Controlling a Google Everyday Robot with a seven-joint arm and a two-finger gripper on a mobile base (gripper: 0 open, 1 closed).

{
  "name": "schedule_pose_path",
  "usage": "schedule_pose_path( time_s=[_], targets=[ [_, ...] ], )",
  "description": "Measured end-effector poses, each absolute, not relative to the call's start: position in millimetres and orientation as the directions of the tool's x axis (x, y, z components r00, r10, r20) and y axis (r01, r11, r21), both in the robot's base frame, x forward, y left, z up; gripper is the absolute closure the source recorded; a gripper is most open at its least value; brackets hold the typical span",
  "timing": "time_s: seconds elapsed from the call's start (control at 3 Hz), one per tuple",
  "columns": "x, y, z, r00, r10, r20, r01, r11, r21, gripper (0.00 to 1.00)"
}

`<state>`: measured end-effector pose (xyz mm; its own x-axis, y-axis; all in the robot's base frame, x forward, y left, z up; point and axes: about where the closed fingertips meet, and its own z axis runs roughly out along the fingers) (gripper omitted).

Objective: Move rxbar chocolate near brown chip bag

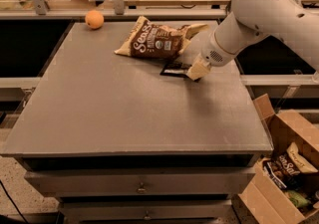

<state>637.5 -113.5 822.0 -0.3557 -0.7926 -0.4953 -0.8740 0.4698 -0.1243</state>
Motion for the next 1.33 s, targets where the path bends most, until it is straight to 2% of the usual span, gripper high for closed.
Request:
schedule_pose_path(
  time_s=[0.67,1.0,1.33],
  targets=[
    [638,-110,828,-0.355,-0.798,-0.487,-0.874,0.468,-0.130,0.13],
    [628,-128,863,-0.374,-0.810,-0.452,-0.851,0.493,-0.179,0.00],
    [627,-128,865,-0.374,-0.810,-0.452,-0.850,0.494,-0.182,0.00]
  ],
)
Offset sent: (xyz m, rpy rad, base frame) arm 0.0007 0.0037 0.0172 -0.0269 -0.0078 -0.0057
